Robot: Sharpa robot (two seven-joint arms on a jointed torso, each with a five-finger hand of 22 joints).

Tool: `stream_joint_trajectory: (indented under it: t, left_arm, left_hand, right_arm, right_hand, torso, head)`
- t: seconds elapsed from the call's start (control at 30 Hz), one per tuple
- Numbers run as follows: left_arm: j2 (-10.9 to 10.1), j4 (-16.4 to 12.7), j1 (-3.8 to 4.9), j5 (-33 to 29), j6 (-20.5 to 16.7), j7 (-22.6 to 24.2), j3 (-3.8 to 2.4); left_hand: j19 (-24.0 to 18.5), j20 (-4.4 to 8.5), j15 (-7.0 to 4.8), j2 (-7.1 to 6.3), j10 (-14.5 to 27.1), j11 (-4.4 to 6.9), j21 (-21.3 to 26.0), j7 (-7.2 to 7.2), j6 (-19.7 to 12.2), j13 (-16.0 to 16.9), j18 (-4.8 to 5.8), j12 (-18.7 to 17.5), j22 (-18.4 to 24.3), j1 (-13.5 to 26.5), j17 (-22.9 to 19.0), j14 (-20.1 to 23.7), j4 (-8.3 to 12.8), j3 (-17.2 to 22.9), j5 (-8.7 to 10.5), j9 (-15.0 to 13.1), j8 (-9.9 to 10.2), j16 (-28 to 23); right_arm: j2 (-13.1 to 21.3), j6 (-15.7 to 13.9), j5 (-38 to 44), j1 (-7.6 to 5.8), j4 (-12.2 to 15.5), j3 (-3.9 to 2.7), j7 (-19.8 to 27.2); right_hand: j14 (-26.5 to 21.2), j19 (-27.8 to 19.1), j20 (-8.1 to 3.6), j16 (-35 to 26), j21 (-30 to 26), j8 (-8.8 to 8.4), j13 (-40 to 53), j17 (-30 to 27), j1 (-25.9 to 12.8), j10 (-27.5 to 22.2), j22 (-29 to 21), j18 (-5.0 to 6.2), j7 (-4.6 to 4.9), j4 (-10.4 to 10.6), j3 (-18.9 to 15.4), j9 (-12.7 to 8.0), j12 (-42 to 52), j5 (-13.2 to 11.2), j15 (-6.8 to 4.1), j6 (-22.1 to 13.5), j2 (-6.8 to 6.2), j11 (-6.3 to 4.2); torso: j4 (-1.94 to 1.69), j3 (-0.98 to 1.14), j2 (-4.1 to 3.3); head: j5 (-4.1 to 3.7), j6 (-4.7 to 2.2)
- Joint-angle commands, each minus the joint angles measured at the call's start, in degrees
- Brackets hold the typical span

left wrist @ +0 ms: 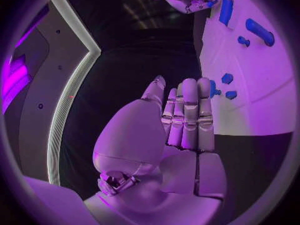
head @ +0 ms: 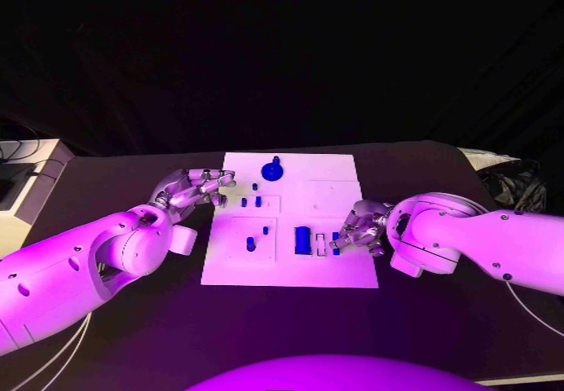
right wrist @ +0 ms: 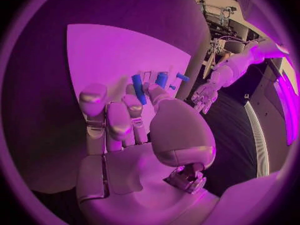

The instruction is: Assemble the parts on the task board

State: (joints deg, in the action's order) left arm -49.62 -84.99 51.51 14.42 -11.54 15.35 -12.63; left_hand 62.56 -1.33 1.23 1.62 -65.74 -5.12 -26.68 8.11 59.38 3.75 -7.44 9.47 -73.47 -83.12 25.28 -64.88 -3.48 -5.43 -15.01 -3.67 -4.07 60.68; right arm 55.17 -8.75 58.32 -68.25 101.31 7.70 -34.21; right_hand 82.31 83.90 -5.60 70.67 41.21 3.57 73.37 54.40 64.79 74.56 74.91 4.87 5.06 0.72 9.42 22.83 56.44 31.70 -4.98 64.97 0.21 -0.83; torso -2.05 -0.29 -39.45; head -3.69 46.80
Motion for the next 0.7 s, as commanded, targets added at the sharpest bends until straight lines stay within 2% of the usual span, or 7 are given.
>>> stream_joint_trajectory:
  t: [0.03,0.3,0.43,0.5,0.57,0.7]
  left_arm:
    - [0.04,-0.18,-0.02,0.14,0.96,0.3,-0.04]
    - [-0.01,-0.23,-0.02,0.14,1.0,0.28,-0.04]
    - [-0.11,-0.25,-0.02,0.14,0.98,0.25,-0.04]
    - [-0.14,-0.25,-0.02,0.14,0.97,0.23,-0.04]
    - [-0.16,-0.26,-0.02,0.14,0.98,0.22,-0.04]
    - [-0.17,-0.28,-0.01,0.14,1.01,0.2,-0.04]
  left_hand:
    - [0.42,0.06,-0.07,0.58,0.32,-0.11,0.36,0.19,-0.18,-0.02,0.0,0.21,-0.06,-0.1,-0.07,0.41,-0.19,0.02,-0.24,-0.03,0.12,0.15]
    - [0.42,0.06,-0.07,0.58,0.32,-0.11,0.36,0.19,-0.18,-0.02,0.0,0.21,-0.06,-0.1,-0.07,0.41,-0.19,0.02,-0.24,-0.03,0.12,0.15]
    - [0.42,0.06,-0.07,0.58,0.32,-0.11,0.36,0.19,-0.18,-0.02,0.0,0.21,-0.06,-0.1,-0.07,0.41,-0.19,0.02,-0.24,-0.03,0.12,0.15]
    - [0.42,0.06,-0.07,0.58,0.32,-0.11,0.36,0.19,-0.18,-0.02,0.0,0.21,-0.06,-0.1,-0.07,0.41,-0.19,0.02,-0.24,-0.03,0.12,0.15]
    - [0.42,0.06,-0.07,0.58,0.32,-0.11,0.36,0.19,-0.18,-0.02,0.0,0.21,-0.06,-0.1,-0.07,0.41,-0.19,0.02,-0.24,-0.03,0.12,0.15]
    - [0.42,0.06,-0.07,0.58,0.32,-0.11,0.36,0.19,-0.18,-0.02,0.0,0.21,-0.06,-0.1,-0.07,0.41,-0.19,0.02,-0.24,-0.03,0.12,0.15]
  right_arm:
    - [-0.86,-0.39,0.98,0.31,-0.37,0.03,1.0]
    - [-3.23,0.6,0.56,0.59,-2.15,0.05,1.01]
    - [-3.64,1.23,0.44,0.75,-2.63,0.06,0.93]
    - [-3.78,1.21,0.4,0.8,-2.74,0.06,0.93]
    - [-3.93,0.94,0.37,0.84,-2.83,0.06,1.01]
    - [-4.17,0.26,0.39,0.87,-2.83,0.07,1.33]
  right_hand:
    - [0.16,1.2,0.17,-0.18,-0.21,0.24,-0.02,-0.05,0.7,0.41,5.23,0.47,-0.01,-14.1,13.6,0.17,0.42,0.28,0.22,0.43,0.07,-0.28]
    - [0.18,1.3,0.12,-0.1,-0.32,0.28,0.02,-0.1,0.92,0.47,5.23,0.4,-0.18,-13.86,12.1,0.67,0.61,0.45,0.17,0.55,0.22,-0.34]
    - [0.16,1.3,0.11,-0.16,-0.64,0.29,-0.08,-0.24,0.86,0.38,5.19,0.37,-0.24,-13.66,10.8,0.91,0.47,1.7,0.17,0.51,0.38,-0.34]
    - [0.15,1.31,0.11,-0.17,-0.68,0.29,-0.09,-0.28,0.86,0.37,5.18,0.36,-0.26,-13.61,10.14,0.95,0.45,2.68,0.17,0.49,0.43,-0.35]
    - [0.14,1.35,0.12,-0.15,-0.84,0.26,-0.13,-0.29,1.25,0.23,5.18,0.35,-0.25,-13.85,8.68,1.0,0.38,2.89,0.18,0.38,1.05,-0.34]
    - [0.16,1.38,0.1,-0.13,-0.81,0.26,-0.12,-0.29,1.12,0.26,5.19,0.35,-0.25,-13.81,8.62,0.98,0.41,2.87,0.16,0.38,1.01,-0.32]
  torso:
    - [-0.03,0.03,-0.02]
    - [0.05,0.02,-0.01]
    - [0.04,0.01,0.01]
    - [0.06,0.02,0.01]
    - [0.09,0.04,0.0]
    - [0.06,0.05,0.01]
  head:
    - [0.06,0.12]
    - [0.24,0.08]
    - [0.35,0.19]
    - [0.39,0.2]
    - [0.44,0.17]
    - [0.46,0.19]
